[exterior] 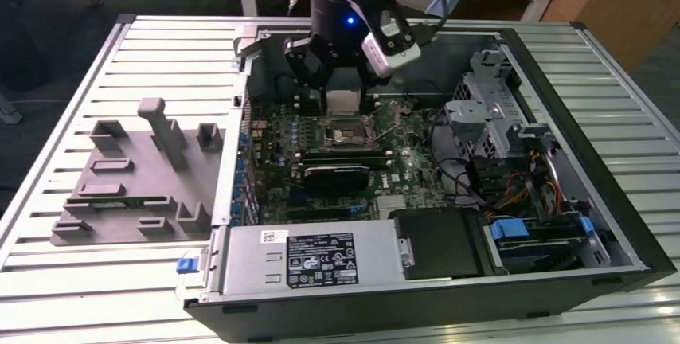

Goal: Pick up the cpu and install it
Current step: 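Pick up the cpu and move it towards the insertion slot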

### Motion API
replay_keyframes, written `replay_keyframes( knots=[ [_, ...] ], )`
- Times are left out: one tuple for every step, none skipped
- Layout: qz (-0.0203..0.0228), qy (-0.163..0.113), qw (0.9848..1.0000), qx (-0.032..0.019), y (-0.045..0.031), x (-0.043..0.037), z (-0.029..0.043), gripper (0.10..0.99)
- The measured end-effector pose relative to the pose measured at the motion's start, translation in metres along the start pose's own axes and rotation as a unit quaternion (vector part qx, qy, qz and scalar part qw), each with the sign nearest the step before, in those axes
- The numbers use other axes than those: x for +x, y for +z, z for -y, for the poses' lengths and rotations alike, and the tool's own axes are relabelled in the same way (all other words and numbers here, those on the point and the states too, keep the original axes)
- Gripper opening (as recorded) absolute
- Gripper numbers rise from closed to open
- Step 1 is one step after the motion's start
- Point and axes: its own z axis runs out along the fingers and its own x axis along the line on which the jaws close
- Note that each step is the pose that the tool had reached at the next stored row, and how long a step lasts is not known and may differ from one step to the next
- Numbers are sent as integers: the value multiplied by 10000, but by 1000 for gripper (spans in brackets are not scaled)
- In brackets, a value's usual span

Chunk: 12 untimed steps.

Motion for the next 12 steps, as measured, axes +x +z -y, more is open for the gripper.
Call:
replay_keyframes(
  knots=[
    [0,0,10000,4,18,-1,-2,545],
    [0,0,10000,7,36,-2,-4,545],
    [0,1,10000,10,54,-4,-7,545],
    [0,1,10000,14,71,-6,-9,545],
    [0,1,10000,18,87,-9,-10,545],
    [0,0,10000,22,104,-11,-11,545],
    [0,0,10000,26,121,-13,-12,545],
    [0,0,10000,29,137,-15,-13,545],
    [0,0,10000,33,153,-17,-14,545],
    [0,0,10000,36,170,-20,-15,545],
    [0,0,10000,39,188,-22,-17,545],
    [0,-1,10000,43,206,-24,-19,545]
  ],
)
